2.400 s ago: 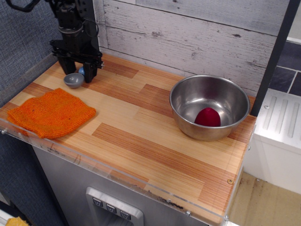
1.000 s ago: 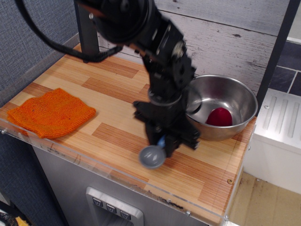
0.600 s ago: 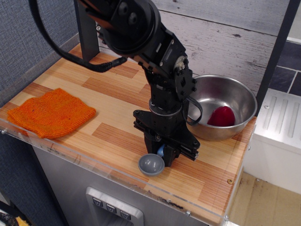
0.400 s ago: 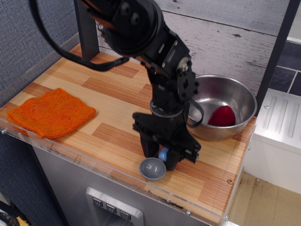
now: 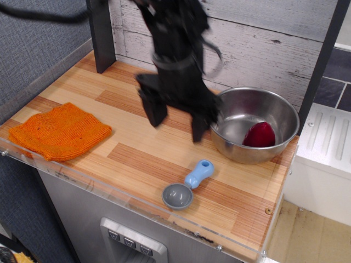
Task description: Place the spatula on the front edge of the table
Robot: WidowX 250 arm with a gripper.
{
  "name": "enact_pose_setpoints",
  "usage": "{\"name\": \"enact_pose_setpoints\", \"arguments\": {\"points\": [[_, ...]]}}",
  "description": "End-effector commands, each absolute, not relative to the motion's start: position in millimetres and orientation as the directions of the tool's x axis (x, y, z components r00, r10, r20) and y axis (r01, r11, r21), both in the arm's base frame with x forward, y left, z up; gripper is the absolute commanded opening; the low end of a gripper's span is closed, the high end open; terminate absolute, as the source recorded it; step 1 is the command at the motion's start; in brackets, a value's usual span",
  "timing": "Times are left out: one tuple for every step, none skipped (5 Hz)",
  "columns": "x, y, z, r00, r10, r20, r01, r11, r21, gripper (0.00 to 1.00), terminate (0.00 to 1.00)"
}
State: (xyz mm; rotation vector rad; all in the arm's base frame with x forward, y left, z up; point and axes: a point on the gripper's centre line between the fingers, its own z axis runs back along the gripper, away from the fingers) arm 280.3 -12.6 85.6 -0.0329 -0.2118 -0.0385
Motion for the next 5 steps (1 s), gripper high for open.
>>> {"name": "enact_pose_setpoints", "arguments": {"points": [[285.6, 24.2, 97.8, 0.980, -0.002, 0.199, 0.014, 0.998, -0.061, 1.00, 0.00], [291.8, 32.8, 98.4, 0.983, -0.023, 0.184, 0.033, 0.998, -0.051, 1.00, 0.00], [296.2, 31.2, 104.0, 0.980, -0.062, 0.189, 0.065, 0.998, -0.010, 1.00, 0.00], [296.2, 31.2, 104.0, 0.980, -0.062, 0.189, 0.065, 0.998, -0.010, 1.00, 0.00], [296.2, 31.2, 104.0, 0.980, -0.062, 0.189, 0.065, 0.998, -0.010, 1.00, 1.00]]}}
